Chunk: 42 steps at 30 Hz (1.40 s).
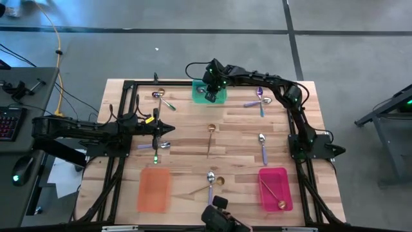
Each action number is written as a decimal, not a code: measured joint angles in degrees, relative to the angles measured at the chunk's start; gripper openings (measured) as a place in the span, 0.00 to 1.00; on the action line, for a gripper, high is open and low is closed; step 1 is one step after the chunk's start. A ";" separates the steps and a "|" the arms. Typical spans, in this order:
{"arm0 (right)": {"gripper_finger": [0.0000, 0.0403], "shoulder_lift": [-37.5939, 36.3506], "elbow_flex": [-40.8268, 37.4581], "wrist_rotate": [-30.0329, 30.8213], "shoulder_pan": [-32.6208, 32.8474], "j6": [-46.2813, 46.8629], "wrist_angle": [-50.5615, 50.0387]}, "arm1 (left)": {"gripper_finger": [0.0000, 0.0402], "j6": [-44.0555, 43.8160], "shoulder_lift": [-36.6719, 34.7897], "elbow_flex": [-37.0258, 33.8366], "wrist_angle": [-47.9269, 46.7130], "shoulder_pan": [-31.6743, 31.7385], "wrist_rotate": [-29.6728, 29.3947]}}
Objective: Sort silverware by color (type)
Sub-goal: Put the purple spoon into the orange bin
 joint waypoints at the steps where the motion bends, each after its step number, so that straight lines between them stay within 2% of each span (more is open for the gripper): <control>1: 0.14 -0.02 0.00 0.02 0.00 0.09 -0.03 | 0.00 0.28 0.00 0.00 0.01 0.00 0.00; 7: 0.15 -1.70 -0.02 0.53 0.76 -0.29 -0.27 | 0.00 0.60 0.00 0.00 -0.12 0.00 0.00; 13: 0.02 -5.02 -2.24 0.05 2.50 -1.43 2.15 | 0.00 1.14 0.00 0.00 -1.60 0.00 -0.01; 20: 0.01 -9.38 -15.22 -2.55 4.48 1.77 18.43 | 0.00 1.72 0.02 0.00 -3.22 0.00 -0.02; 28: 0.00 -21.89 -33.75 -2.55 7.86 6.67 38.89 | 0.00 1.72 0.02 0.02 -2.99 -0.02 1.41; 37: 0.00 -35.29 -48.28 -0.96 11.84 11.17 46.35 | 0.00 2.16 0.04 0.03 -2.54 -0.03 -1.50; 42: 0.00 -41.03 -53.45 1.51 13.98 10.78 47.13 | 0.00 0.79 0.04 0.04 -2.91 0.00 -0.33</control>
